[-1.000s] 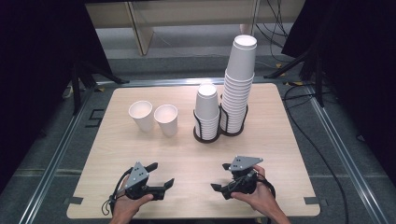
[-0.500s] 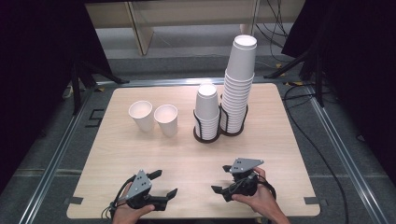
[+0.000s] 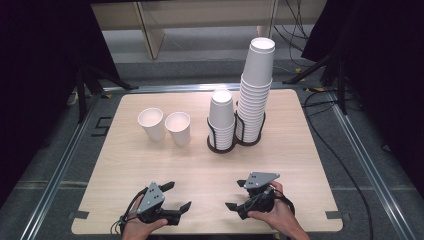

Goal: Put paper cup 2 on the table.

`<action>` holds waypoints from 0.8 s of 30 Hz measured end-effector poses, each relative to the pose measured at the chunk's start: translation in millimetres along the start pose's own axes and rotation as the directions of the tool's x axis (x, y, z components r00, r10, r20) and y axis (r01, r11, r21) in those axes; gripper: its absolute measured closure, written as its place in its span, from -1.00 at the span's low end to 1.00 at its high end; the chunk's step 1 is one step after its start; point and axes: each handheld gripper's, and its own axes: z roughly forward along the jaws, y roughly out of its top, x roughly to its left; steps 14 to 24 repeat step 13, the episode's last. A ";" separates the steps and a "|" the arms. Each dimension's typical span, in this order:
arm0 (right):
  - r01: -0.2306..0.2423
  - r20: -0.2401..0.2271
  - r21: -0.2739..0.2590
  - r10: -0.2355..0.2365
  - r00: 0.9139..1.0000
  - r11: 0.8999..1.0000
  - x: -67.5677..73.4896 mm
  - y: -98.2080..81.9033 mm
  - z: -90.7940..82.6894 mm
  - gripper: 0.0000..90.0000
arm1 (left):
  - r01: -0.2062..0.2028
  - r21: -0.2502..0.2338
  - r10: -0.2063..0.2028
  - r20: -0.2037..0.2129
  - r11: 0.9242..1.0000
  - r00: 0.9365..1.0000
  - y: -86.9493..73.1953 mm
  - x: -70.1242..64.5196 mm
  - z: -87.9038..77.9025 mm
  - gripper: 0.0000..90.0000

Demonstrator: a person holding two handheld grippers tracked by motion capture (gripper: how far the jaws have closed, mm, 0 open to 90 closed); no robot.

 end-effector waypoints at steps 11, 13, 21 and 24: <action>-0.002 0.012 0.008 0.002 1.000 1.000 0.0 -0.7 1.4 -0.65 | 0.012 0.007 -0.012 -0.010 1.000 1.000 0.7 1.0 -0.5 -0.68; -0.002 0.015 0.007 0.002 1.000 1.000 -0.3 -0.8 1.2 -0.65 | 0.004 -0.001 -0.004 -0.001 1.000 1.000 0.4 2.4 -0.3 -0.68; -0.002 0.015 0.007 0.002 1.000 1.000 -0.3 -0.8 1.2 -0.65 | 0.004 -0.001 -0.004 -0.001 1.000 1.000 0.4 2.4 -0.3 -0.68; -0.002 0.015 0.007 0.002 1.000 1.000 -0.3 -0.8 1.2 -0.65 | 0.004 -0.001 -0.004 -0.001 1.000 1.000 0.4 2.4 -0.3 -0.68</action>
